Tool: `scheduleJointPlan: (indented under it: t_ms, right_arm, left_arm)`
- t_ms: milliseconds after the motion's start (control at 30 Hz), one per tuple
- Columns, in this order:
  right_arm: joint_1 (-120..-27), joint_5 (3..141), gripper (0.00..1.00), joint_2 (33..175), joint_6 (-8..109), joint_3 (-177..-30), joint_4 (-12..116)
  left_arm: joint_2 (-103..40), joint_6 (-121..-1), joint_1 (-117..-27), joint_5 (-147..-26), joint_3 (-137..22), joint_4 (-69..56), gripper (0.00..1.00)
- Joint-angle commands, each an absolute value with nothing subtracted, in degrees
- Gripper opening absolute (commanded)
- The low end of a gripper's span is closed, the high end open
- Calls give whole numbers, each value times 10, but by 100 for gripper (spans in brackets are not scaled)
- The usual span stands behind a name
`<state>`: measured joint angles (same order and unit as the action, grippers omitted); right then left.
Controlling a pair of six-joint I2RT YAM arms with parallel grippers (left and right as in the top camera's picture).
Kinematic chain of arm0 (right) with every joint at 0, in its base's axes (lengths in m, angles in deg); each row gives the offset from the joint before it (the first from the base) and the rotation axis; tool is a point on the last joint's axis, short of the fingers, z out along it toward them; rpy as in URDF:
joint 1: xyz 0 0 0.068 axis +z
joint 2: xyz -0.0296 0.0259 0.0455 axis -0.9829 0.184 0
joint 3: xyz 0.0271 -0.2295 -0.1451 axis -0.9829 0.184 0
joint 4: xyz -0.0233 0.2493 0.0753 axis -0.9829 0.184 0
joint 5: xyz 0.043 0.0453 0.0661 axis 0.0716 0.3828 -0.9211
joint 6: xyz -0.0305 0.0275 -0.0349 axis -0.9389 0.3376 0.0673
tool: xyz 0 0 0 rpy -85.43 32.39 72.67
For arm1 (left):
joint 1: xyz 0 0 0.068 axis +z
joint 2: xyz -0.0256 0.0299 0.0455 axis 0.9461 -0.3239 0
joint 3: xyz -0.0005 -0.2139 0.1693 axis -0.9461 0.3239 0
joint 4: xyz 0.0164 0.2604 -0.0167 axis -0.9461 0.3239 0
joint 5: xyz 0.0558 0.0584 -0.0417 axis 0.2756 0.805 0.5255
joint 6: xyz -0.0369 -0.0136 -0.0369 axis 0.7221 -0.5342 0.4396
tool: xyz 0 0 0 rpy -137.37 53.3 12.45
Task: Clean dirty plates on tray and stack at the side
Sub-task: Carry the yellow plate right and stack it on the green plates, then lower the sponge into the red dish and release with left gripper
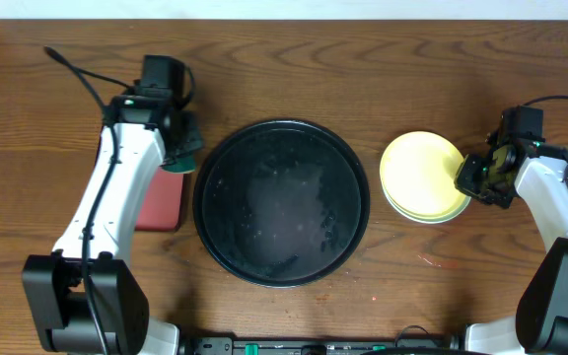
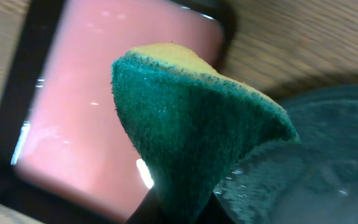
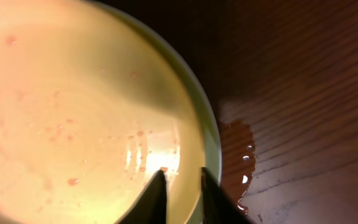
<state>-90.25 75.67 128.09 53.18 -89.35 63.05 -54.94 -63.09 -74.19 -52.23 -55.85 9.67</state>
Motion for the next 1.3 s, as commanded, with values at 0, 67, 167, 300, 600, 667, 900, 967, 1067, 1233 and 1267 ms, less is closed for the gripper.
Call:
scheduleJointPlan:
  t_ms: [0, 67, 167, 300, 600, 667, 900, 967, 1067, 1233, 1267]
  right_arm:
    - [-906, 754, 22, 1273, 524, -892, 638]
    - [-906, 754, 25, 1273, 524, -895, 647]
    - [-906, 750, 27, 1273, 523, -912, 673]
    - [-905, 717, 31, 1273, 493, -958, 712]
    - [-878, 650, 85, 1273, 425, -1056, 765]
    - [-871, 650, 86, 1273, 425, -1060, 765]
    - [-861, 650, 88, 1273, 423, -1060, 771]
    - [-861, 650, 89, 1273, 423, -1060, 770]
    - [-860, 650, 89, 1273, 423, -1061, 770]
    - [-860, 650, 89, 1273, 423, -1076, 782]
    - [-860, 650, 89, 1273, 423, -1080, 785]
  left_arm:
    - [-549, -668, -706, -504, -567, 101, 8]
    - [-549, -680, -687, -504, -567, 100, 8]
    - [-549, -694, -657, -504, -567, 100, 8]
    - [-557, -704, -625, -505, -563, 89, 8]
    - [-647, -830, -600, -542, -544, 44, 8]
    - [-675, -868, -600, -578, -544, 43, 8]
    - [-731, -884, -600, -598, -544, 35, 22]
    - [-729, -884, -600, -598, -546, 30, 46]
    - [-726, -882, -600, -598, -562, 38, 69]
    - [-698, -864, -601, -598, -628, 103, 74]
    - [-689, -858, -601, -598, -643, 118, 74]
